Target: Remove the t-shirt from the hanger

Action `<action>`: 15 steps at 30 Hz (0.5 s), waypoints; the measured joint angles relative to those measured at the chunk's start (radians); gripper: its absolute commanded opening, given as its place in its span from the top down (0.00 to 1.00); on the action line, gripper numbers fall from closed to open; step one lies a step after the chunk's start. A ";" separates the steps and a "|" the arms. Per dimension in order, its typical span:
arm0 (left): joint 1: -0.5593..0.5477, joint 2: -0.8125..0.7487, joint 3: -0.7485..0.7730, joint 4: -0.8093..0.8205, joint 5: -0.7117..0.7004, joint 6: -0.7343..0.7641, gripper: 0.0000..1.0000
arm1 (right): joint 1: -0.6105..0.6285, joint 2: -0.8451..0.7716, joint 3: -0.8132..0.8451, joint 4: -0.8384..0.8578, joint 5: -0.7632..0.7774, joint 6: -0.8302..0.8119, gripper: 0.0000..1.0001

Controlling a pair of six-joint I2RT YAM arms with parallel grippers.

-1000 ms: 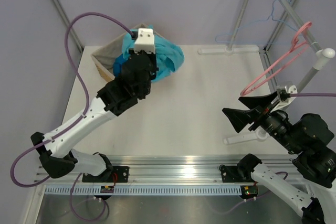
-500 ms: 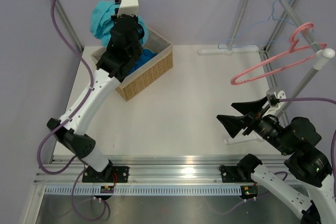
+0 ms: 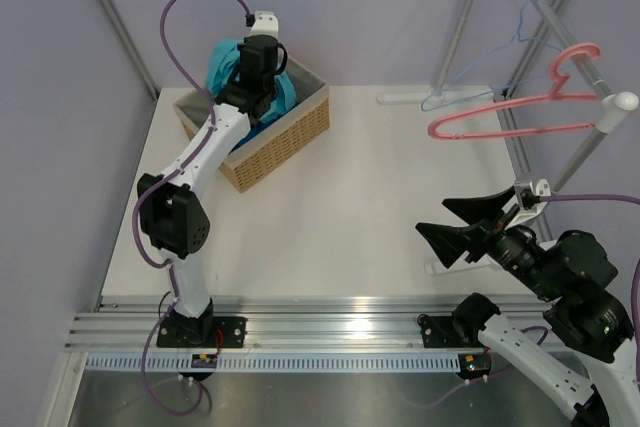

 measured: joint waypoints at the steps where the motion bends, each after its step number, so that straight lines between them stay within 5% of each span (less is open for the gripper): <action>1: 0.003 0.019 0.000 -0.002 0.006 -0.002 1.00 | 0.000 -0.001 0.000 0.001 0.000 0.000 0.00; 2: 0.005 0.036 0.000 -0.003 0.017 -0.005 1.00 | 0.000 -0.002 0.000 0.001 -0.002 0.000 0.00; 5: 0.006 0.073 -0.004 -0.012 0.036 -0.008 0.37 | 0.000 -0.008 -0.004 0.007 -0.007 0.000 0.00; 7: 0.006 0.080 -0.014 -0.018 0.045 -0.014 0.17 | 0.000 -0.013 -0.005 0.008 -0.008 0.000 0.00; 11: 0.006 0.073 -0.023 -0.023 0.056 -0.034 0.01 | 0.000 -0.013 -0.005 0.007 -0.005 0.000 0.01; 15: 0.006 -0.040 -0.170 -0.020 0.141 -0.100 0.01 | 0.000 -0.013 0.014 -0.019 0.031 -0.001 0.00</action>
